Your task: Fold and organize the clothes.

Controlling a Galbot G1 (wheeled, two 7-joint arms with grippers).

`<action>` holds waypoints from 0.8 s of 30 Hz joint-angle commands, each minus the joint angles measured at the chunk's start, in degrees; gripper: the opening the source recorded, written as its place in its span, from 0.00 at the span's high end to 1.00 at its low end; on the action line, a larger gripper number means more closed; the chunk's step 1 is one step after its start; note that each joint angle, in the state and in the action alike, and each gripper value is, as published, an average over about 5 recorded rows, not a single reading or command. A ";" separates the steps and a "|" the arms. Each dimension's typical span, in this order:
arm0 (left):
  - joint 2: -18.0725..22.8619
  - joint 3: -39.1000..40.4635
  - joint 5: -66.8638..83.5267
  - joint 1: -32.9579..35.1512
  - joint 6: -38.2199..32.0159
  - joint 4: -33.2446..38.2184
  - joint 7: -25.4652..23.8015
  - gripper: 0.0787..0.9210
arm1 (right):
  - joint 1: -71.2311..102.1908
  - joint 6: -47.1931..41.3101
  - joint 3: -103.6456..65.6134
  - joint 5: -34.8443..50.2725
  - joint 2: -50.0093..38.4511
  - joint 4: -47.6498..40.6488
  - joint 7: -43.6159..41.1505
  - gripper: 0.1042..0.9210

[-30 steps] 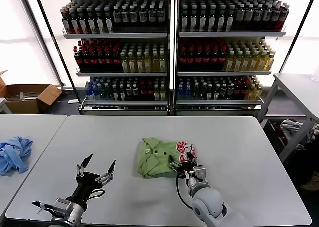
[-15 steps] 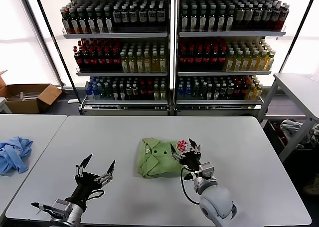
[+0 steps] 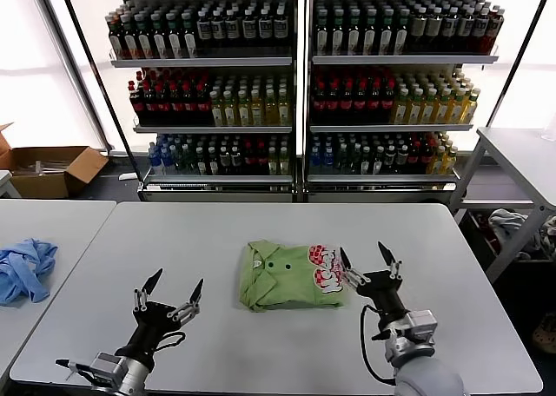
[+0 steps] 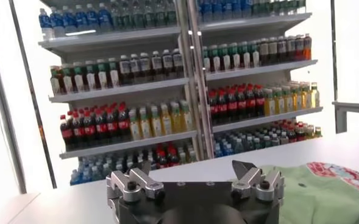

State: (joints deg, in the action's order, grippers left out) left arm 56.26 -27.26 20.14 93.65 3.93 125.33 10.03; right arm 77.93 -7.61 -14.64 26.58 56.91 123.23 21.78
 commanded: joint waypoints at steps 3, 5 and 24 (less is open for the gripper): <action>-0.45 3.60 -0.28 1.31 -3.38 -0.13 2.74 0.12 | 33.15 20.49 -16.11 -6.83 0.42 2.30 3.27 0.12; -0.62 4.10 -0.40 1.98 -3.84 0.22 3.28 0.12 | 34.53 23.17 -15.35 -8.55 0.84 1.06 3.30 0.12; -0.65 3.27 0.27 3.20 -4.29 1.04 4.33 0.12 | 35.18 28.89 -13.51 -11.09 1.92 -1.12 1.64 0.12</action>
State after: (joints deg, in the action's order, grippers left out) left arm 55.50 -24.44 20.35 96.53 0.10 126.21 13.98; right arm 109.03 16.46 -27.10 17.19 58.42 122.67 23.75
